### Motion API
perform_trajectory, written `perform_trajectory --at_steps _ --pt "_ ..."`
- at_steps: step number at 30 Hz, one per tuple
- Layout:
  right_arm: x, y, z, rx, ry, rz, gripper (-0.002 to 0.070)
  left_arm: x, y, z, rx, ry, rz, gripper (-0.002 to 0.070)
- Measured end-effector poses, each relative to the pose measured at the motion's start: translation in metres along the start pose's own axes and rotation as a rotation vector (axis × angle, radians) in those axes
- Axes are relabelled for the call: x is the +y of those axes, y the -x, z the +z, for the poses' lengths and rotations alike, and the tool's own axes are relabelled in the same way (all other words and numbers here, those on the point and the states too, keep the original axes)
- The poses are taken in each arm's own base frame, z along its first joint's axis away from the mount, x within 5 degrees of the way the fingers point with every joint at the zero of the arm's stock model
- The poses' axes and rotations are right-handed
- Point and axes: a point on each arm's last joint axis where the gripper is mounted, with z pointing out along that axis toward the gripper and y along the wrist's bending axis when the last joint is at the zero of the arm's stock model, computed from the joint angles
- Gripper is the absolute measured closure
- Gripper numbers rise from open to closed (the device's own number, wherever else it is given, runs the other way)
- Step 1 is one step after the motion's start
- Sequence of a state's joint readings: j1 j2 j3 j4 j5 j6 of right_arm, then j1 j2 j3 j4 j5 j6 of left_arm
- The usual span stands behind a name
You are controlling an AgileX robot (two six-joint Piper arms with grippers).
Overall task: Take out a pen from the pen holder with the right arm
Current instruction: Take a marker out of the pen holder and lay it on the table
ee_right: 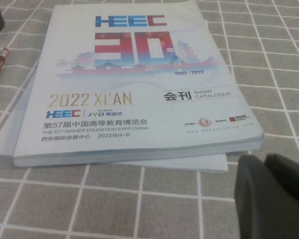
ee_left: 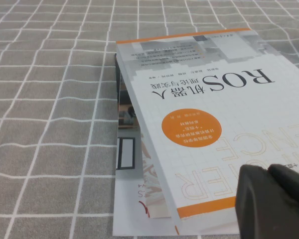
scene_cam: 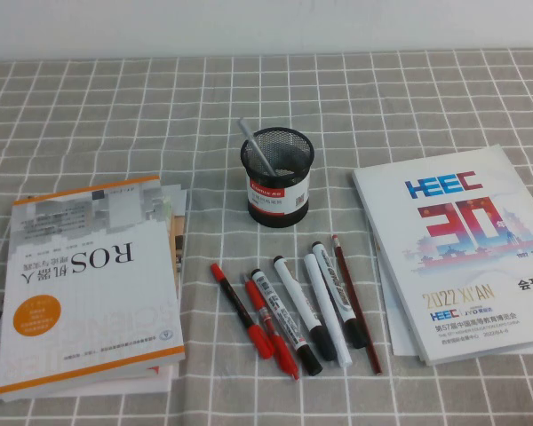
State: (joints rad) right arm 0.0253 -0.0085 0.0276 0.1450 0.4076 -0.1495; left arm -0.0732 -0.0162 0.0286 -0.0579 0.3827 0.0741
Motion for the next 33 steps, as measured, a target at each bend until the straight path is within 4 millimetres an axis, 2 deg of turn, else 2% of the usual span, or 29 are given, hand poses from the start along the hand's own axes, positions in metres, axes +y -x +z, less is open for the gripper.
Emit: perform_trajectory --at_steps 25,33 --pt "0.0004 0.0001 0.0 -0.001 0.004 0.01 0.0689 0.0 0.0 0.0 0.0 0.0 0.0 0.0678" --pt "0.0026 0.0009 0.0 -0.009 0.029 0.07 0.0689 0.0 0.0 0.0 0.0 0.0 0.0 0.0678"
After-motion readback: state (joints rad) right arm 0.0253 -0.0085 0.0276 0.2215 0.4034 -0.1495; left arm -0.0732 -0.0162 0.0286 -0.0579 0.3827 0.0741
